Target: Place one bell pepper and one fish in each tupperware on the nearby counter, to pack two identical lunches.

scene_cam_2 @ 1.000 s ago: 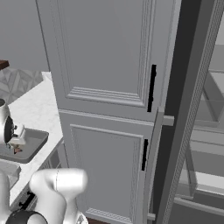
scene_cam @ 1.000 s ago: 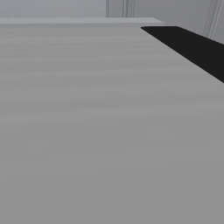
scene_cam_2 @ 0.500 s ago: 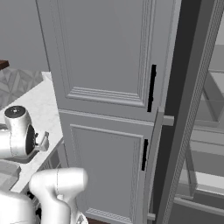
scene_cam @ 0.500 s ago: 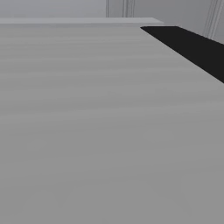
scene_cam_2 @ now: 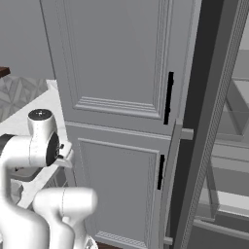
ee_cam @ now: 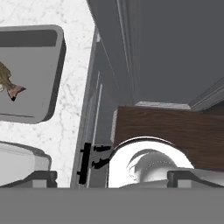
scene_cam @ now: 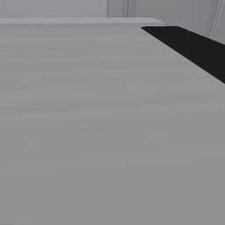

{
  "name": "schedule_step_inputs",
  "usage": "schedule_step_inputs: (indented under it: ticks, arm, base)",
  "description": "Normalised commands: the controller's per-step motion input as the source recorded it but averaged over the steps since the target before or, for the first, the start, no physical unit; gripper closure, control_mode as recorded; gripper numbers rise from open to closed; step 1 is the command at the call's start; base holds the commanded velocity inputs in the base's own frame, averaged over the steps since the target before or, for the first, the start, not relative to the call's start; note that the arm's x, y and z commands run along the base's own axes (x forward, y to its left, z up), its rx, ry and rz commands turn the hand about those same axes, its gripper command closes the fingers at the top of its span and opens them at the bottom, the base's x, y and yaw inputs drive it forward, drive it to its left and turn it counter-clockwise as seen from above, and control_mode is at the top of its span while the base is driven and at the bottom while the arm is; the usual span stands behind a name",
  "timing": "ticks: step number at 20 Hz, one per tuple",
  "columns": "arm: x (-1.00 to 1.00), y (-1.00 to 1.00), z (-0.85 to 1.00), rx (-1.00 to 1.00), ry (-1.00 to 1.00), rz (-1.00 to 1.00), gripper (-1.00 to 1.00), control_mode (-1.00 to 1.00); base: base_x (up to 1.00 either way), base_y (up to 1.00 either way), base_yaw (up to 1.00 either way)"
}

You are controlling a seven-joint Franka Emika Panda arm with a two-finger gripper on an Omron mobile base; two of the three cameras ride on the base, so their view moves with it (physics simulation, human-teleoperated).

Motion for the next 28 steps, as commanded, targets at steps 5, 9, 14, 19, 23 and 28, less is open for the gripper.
schedule_step_inputs:
  ticks: [5, 9, 14, 19, 23, 28]
  arm:
    - [-0.53, -0.46, -0.01, 0.00, -0.13, -0.03, -1.00, -1.00]
    - [-0.54, -0.36, -0.02, 0.00, -0.07, -0.03, -1.00, -1.00]
    - [-0.30, -0.17, -0.06, 0.00, -0.01, -0.03, -1.00, 1.00]
    - [0.00, 0.00, 0.00, 0.00, 0.00, 0.00, -1.00, 1.00]
    - [0.00, 0.00, 0.00, 0.00, 0.00, 0.00, -1.00, 1.00]
    - [0.00, 0.00, 0.00, 0.00, 0.00, 0.00, -1.00, 1.00]
  base:
    - [0.00, 0.00, 0.00]
    - [0.00, 0.00, 0.00]
    - [-0.25, -0.06, -0.01]
    - [-0.81, -0.21, 0.00]
    - [-0.90, -0.54, 0.00]
    - [-0.78, -0.86, -0.03]
